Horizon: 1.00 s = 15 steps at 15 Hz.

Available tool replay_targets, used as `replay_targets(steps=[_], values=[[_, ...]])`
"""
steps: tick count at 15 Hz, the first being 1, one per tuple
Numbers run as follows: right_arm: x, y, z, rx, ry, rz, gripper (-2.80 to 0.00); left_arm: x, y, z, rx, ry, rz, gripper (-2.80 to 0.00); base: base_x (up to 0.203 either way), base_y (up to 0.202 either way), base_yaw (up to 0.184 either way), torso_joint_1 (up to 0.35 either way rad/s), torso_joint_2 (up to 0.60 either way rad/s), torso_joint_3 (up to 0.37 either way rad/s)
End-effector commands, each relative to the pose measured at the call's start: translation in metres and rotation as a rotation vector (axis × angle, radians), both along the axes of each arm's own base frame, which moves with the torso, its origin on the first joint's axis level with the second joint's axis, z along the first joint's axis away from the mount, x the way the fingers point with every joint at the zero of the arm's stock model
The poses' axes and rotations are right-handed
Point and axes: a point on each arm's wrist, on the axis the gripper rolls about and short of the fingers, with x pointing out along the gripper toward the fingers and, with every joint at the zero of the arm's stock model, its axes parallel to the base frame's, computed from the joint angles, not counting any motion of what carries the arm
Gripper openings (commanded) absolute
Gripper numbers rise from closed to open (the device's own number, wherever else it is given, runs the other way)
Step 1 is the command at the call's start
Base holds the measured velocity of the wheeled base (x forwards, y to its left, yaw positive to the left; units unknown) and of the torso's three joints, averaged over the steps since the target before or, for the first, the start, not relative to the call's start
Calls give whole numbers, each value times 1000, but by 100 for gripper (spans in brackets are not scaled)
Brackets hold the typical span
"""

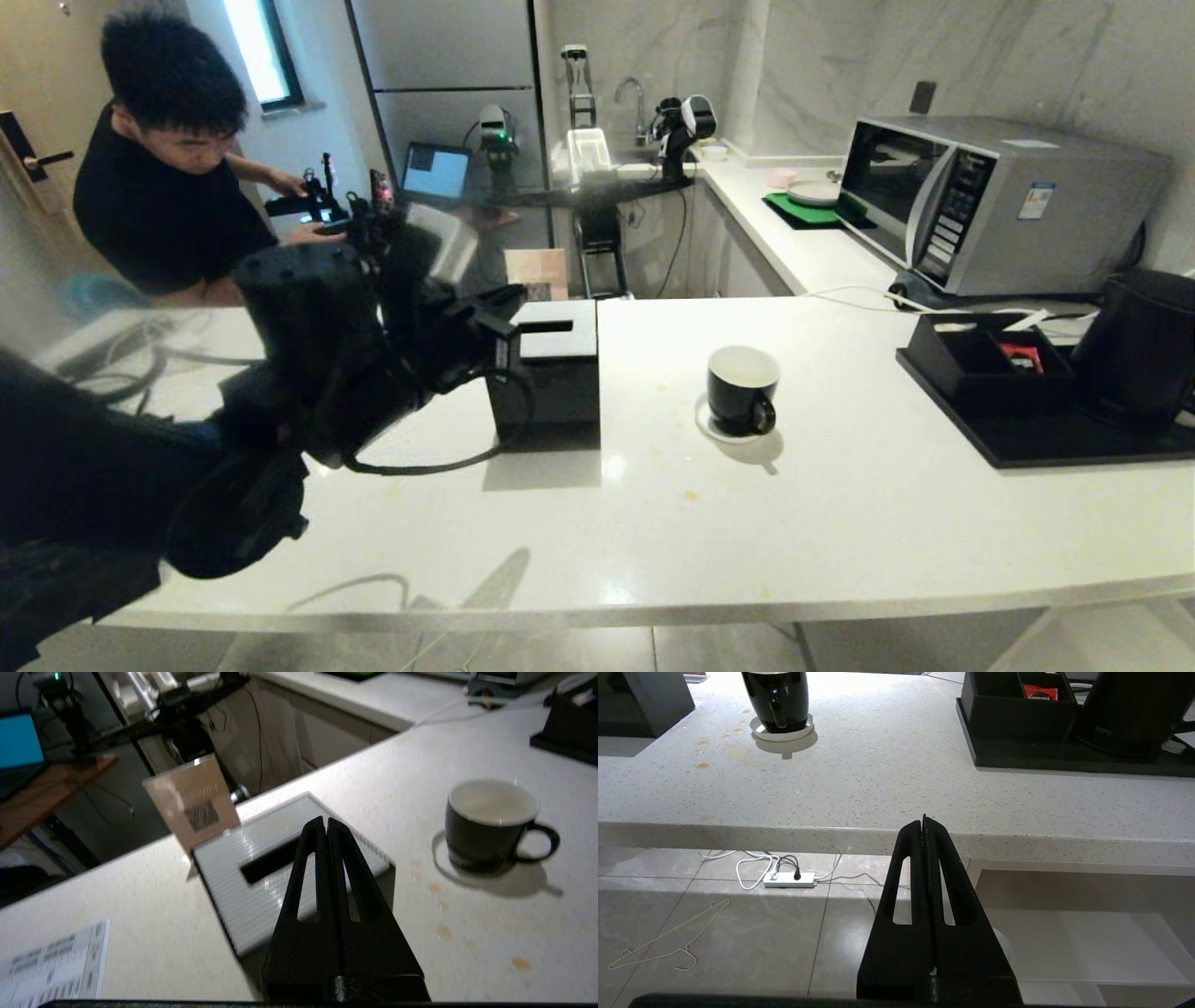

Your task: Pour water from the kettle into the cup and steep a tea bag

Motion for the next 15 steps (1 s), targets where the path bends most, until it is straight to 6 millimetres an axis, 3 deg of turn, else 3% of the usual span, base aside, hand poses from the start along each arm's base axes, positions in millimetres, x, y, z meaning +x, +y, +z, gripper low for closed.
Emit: replay_targets(steps=[1,10,15], values=[[0,0,0,-1,2,0,-280,-30,16,-1,8,15,19,-280,0,0,0,0,0,0],[0,0,0,0,2,0,-280,-154,97,-13,12,33,177,-280,0,0,0,0,0,0],[0,0,0,0,2,0,-280,-198,134,-42,30,117,303,-280,0,0,0,0,0,0]])
